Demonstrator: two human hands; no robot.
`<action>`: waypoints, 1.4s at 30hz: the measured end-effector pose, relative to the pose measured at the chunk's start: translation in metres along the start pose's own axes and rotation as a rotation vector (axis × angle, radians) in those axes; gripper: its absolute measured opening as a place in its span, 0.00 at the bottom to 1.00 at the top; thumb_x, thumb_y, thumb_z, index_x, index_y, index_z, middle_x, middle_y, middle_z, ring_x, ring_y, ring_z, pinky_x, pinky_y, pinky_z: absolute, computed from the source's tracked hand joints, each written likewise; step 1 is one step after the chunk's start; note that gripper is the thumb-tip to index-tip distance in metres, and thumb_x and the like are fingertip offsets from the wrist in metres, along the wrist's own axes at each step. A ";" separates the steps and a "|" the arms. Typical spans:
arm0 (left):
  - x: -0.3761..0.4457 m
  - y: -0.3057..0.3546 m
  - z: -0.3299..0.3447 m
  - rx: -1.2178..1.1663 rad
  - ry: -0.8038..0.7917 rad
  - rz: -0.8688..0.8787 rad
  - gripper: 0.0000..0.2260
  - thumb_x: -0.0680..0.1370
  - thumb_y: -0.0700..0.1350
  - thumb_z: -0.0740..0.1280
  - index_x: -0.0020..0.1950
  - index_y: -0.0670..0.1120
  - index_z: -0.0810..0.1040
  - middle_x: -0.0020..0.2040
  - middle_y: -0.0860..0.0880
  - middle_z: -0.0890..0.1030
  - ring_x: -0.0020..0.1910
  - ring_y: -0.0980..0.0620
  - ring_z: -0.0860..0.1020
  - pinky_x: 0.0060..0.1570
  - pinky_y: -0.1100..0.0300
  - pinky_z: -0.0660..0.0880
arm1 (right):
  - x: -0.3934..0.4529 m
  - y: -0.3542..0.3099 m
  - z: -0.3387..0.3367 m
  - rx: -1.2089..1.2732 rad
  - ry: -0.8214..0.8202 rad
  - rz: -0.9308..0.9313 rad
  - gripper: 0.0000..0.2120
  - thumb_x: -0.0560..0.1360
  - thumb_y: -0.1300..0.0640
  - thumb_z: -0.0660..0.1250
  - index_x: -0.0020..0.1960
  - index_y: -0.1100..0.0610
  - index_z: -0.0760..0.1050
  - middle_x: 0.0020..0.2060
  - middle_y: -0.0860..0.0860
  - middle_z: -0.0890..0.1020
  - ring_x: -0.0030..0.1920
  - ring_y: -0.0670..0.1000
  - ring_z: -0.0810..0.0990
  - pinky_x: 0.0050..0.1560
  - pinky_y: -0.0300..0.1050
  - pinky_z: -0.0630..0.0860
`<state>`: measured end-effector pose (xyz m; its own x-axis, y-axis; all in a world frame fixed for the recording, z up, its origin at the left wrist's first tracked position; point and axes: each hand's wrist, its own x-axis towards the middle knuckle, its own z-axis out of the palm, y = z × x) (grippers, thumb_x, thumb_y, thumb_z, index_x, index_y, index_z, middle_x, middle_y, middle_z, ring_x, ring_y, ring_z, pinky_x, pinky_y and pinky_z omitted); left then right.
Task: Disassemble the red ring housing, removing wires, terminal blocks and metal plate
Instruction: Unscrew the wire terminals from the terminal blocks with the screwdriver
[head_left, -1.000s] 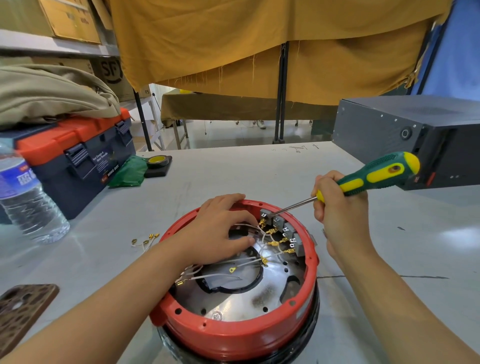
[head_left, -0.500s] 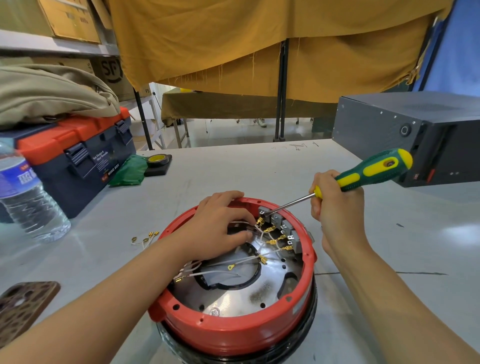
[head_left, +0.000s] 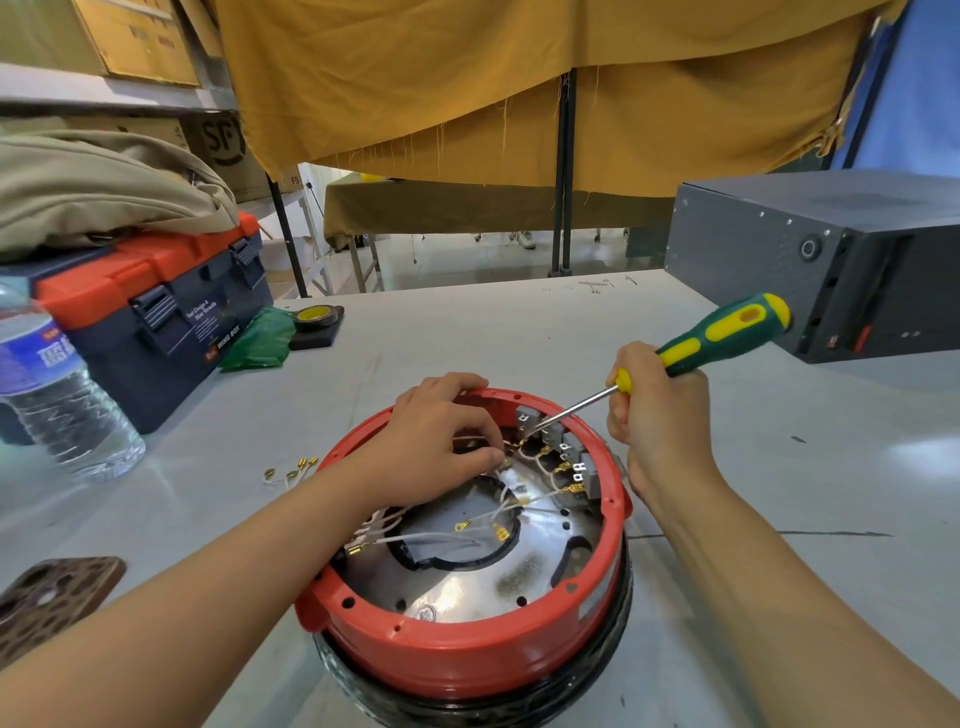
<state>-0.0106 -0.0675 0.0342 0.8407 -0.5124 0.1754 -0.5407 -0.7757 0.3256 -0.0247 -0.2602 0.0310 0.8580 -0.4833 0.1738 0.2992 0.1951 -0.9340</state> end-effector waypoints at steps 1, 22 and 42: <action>0.001 0.000 0.000 0.001 0.001 -0.002 0.04 0.76 0.53 0.67 0.47 0.58 0.80 0.71 0.54 0.64 0.70 0.52 0.60 0.71 0.52 0.54 | -0.001 0.001 0.001 -0.021 -0.010 -0.008 0.11 0.72 0.63 0.61 0.31 0.60 0.67 0.17 0.45 0.65 0.18 0.43 0.61 0.20 0.34 0.59; 0.004 0.004 0.005 0.032 -0.012 -0.068 0.05 0.73 0.52 0.70 0.42 0.51 0.81 0.73 0.54 0.61 0.71 0.53 0.56 0.70 0.56 0.50 | -0.003 -0.008 -0.005 0.084 -0.042 -0.070 0.14 0.72 0.65 0.61 0.29 0.58 0.65 0.18 0.44 0.63 0.19 0.43 0.60 0.21 0.31 0.59; 0.001 -0.002 -0.020 -0.488 0.050 -0.086 0.07 0.75 0.44 0.70 0.36 0.49 0.81 0.56 0.56 0.77 0.52 0.64 0.75 0.48 0.80 0.65 | 0.001 -0.007 -0.010 0.094 -0.020 -0.019 0.13 0.74 0.62 0.61 0.31 0.58 0.66 0.18 0.46 0.64 0.19 0.43 0.61 0.20 0.34 0.58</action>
<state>-0.0083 -0.0586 0.0521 0.8887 -0.4261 0.1693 -0.4015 -0.5451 0.7360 -0.0298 -0.2707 0.0341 0.8596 -0.4708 0.1986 0.3529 0.2660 -0.8970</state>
